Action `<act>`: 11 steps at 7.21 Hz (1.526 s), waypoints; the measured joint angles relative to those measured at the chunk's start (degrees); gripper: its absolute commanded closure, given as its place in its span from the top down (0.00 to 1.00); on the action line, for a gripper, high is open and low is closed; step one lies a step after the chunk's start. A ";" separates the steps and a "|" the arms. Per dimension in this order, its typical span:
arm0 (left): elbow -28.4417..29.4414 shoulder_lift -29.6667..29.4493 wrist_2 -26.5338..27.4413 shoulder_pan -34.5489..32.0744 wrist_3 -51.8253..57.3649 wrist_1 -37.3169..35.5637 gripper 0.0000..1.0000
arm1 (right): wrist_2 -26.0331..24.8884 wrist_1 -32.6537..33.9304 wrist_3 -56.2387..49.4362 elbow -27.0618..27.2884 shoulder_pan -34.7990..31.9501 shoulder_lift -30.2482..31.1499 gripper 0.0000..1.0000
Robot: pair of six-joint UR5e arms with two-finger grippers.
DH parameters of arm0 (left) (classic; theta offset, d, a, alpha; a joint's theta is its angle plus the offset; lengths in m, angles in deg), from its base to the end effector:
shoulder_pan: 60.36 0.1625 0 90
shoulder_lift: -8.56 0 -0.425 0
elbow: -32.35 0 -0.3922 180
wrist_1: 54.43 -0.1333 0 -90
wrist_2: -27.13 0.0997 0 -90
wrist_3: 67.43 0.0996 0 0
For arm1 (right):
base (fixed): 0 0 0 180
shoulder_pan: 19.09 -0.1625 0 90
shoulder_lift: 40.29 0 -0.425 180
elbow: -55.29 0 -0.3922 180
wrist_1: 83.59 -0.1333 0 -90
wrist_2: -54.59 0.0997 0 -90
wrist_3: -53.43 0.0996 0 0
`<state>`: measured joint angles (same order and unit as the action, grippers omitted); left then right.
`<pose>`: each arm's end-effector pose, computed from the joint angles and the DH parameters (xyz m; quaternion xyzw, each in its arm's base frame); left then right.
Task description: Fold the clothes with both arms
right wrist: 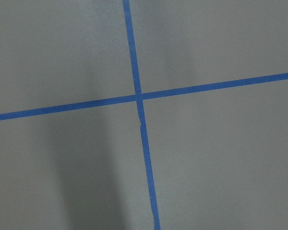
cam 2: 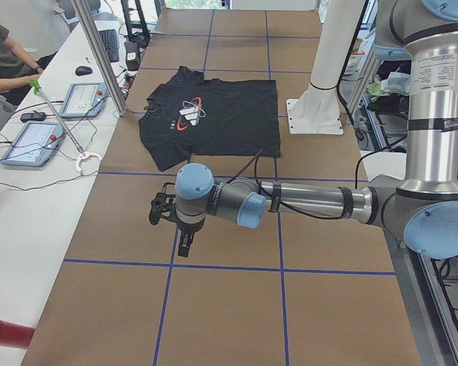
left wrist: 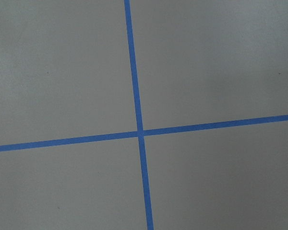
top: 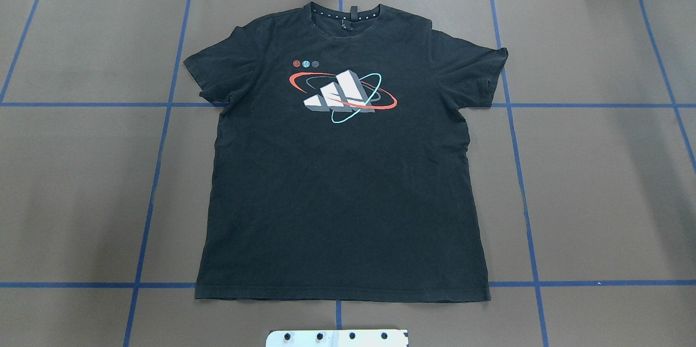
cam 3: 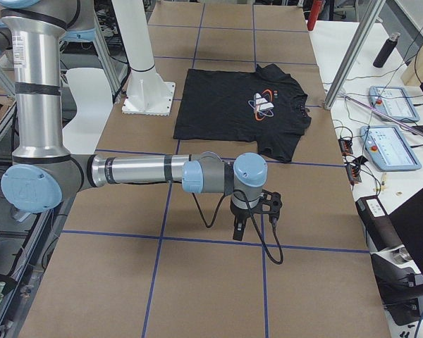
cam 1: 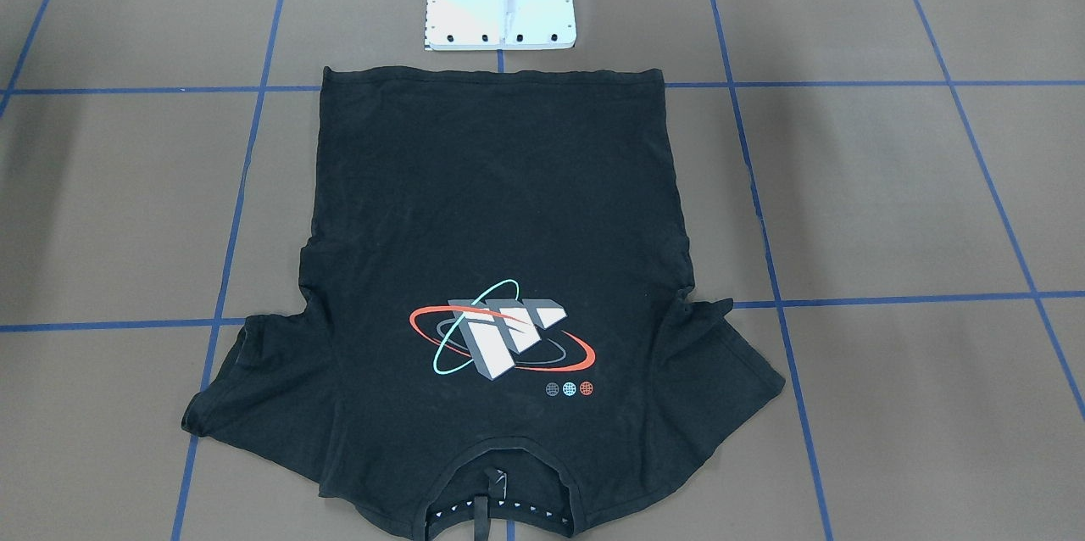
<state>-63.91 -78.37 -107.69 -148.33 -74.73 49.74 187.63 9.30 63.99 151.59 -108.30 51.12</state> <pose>-0.0459 -0.4870 0.6027 0.1084 0.3870 0.0155 0.9156 0.0587 -0.4833 0.6232 -0.0201 -0.3666 0.0728 0.9273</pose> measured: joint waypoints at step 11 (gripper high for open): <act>4.57 -10.23 -10.10 4.01 -5.37 8.44 1.00 | 3.98 -12.61 11.72 -0.87 7.98 -6.45 1.00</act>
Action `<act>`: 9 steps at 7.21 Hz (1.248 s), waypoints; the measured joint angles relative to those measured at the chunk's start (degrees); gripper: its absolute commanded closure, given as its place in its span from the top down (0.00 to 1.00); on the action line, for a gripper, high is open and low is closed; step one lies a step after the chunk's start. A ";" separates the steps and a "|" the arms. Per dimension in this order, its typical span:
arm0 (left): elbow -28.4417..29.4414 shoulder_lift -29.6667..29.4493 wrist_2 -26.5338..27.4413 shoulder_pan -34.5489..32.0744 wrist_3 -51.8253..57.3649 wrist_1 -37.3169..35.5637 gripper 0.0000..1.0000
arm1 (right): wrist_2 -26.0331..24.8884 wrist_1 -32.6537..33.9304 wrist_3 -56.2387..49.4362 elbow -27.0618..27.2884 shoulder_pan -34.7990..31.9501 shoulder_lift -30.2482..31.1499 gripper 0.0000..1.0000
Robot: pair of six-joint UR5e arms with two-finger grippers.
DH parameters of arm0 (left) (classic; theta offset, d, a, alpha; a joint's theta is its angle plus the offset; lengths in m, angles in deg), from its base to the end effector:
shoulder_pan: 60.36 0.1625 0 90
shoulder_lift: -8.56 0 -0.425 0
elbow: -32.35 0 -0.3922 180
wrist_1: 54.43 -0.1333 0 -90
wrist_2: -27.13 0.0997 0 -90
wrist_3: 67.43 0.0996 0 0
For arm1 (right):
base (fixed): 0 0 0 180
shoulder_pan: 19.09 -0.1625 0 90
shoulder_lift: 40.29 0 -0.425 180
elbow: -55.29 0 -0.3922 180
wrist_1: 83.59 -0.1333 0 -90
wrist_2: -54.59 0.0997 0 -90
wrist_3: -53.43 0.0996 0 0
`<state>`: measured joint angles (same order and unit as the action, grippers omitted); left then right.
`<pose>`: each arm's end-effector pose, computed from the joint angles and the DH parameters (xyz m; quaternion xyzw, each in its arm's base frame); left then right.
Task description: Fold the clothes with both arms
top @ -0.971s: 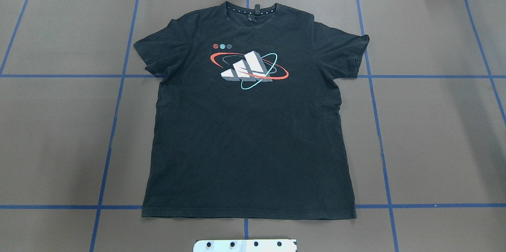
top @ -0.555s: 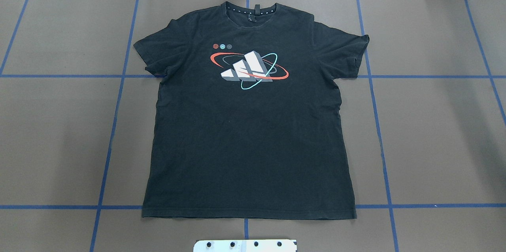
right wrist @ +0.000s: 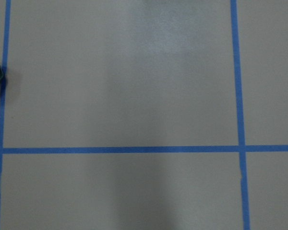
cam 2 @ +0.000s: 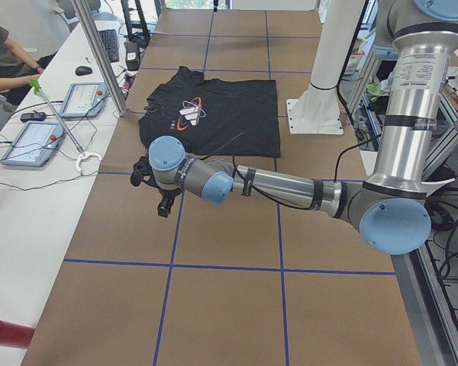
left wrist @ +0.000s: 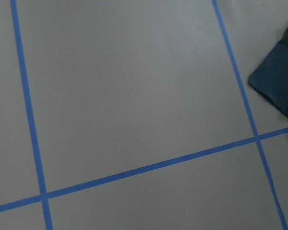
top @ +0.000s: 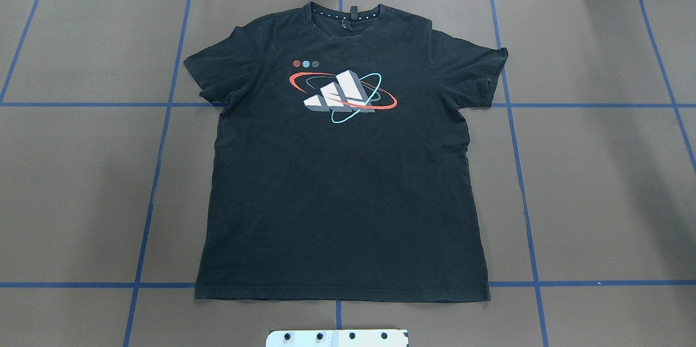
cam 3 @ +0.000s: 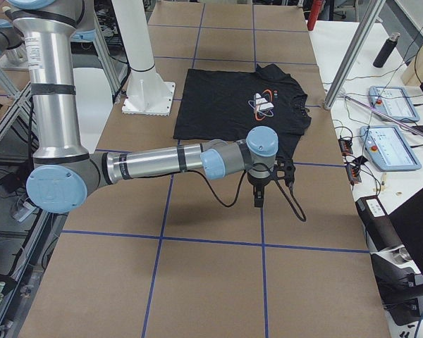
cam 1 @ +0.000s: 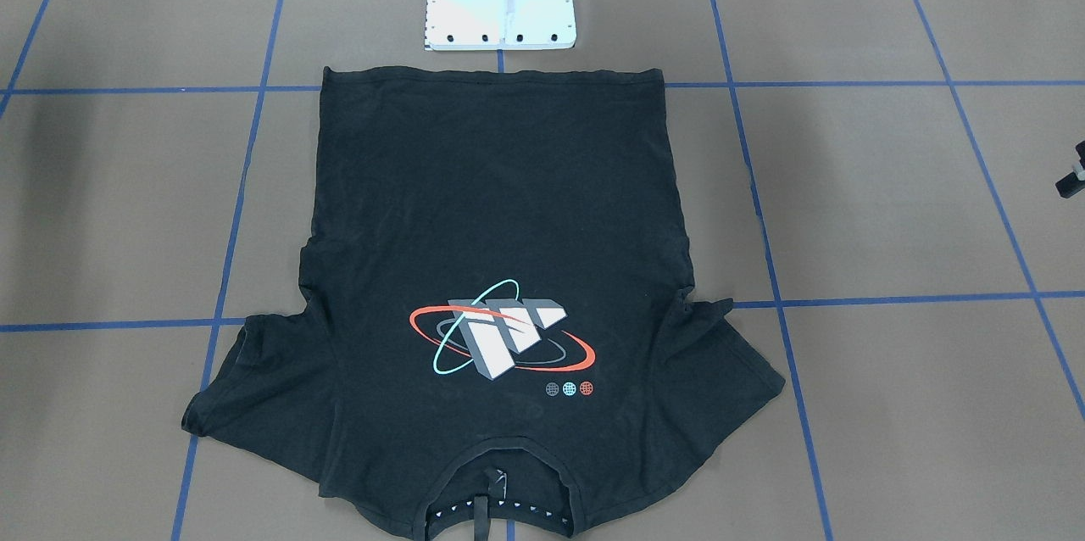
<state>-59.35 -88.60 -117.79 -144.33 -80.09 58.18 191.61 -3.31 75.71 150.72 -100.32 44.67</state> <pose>0.0068 -0.5578 0.5206 0.1654 0.4770 0.0755 0.8599 -0.0226 -0.5429 0.5439 0.0497 -0.4214 0.0368 0.9048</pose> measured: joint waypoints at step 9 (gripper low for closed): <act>22.79 -15.13 10.56 6.59 -24.11 25.81 1.00 | -15.12 -25.59 29.25 -27.33 18.04 -27.39 0.99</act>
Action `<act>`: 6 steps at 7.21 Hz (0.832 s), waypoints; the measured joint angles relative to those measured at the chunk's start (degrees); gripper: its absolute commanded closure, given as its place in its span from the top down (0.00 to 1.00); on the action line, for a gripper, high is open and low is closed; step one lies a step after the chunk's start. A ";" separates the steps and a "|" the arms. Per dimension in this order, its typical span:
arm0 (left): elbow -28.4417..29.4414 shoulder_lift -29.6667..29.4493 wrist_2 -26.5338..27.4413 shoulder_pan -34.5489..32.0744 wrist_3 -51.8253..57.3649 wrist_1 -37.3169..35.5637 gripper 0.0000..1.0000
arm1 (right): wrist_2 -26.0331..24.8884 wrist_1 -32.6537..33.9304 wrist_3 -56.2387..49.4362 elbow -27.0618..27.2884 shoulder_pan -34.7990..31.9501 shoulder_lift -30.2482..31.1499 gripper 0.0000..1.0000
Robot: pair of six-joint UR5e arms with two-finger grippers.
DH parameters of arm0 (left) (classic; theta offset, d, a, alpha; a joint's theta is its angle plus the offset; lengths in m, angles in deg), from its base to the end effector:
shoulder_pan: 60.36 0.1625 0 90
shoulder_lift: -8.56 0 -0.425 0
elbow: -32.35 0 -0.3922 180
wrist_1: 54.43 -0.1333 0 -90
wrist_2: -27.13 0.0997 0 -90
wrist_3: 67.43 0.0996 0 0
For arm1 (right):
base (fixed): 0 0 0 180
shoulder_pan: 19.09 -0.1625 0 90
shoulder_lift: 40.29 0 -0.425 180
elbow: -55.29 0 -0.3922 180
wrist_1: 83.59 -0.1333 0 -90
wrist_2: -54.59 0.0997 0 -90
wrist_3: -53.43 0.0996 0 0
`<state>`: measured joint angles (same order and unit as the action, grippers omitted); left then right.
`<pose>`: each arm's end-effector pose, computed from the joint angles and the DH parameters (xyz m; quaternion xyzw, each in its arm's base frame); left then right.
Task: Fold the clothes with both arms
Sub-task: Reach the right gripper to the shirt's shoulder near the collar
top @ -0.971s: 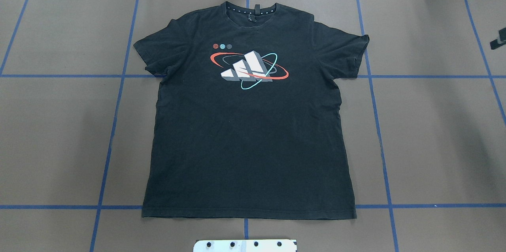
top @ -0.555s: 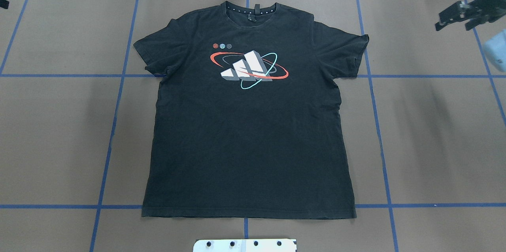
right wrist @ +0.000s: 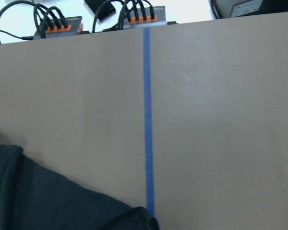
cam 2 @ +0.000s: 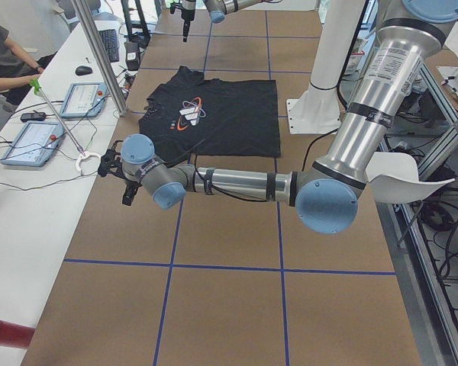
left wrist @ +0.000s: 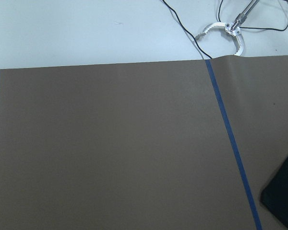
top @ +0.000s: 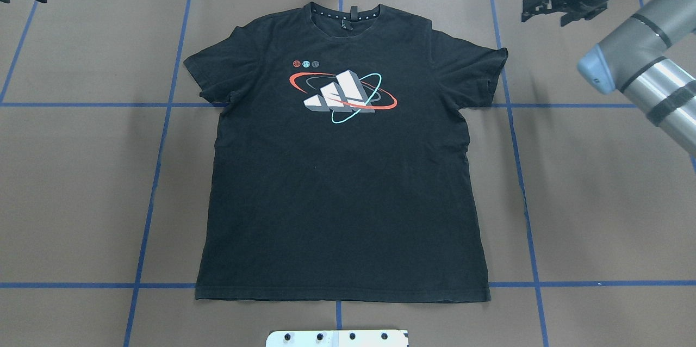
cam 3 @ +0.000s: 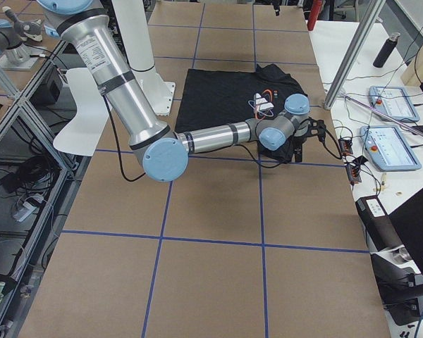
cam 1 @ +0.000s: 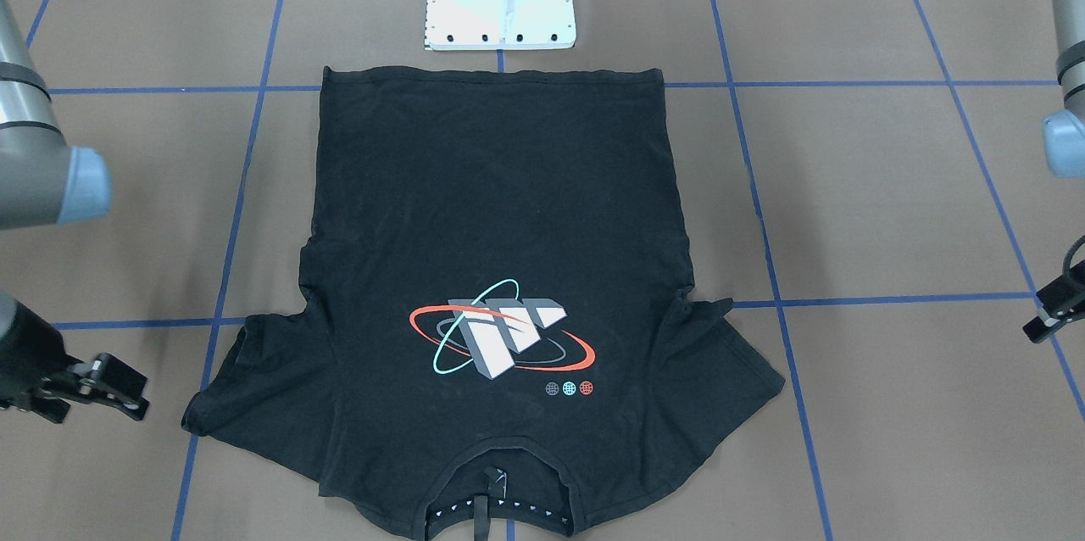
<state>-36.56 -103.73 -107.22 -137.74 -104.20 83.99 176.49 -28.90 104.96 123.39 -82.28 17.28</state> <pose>0.0847 -0.6698 0.5177 0.2099 0.4736 -0.0210 0.8551 -0.2634 -0.7001 0.4369 0.1304 -0.4327 0.0850 0.8880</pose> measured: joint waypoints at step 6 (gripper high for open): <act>-0.38 -0.57 0.05 0.21 -1.65 0.31 1.00 | -5.77 -12.18 6.38 -10.08 6.51 -1.63 0.82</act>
<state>-36.93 -104.30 -107.18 -137.53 -105.85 84.30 170.72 -41.09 111.34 113.31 -75.77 15.64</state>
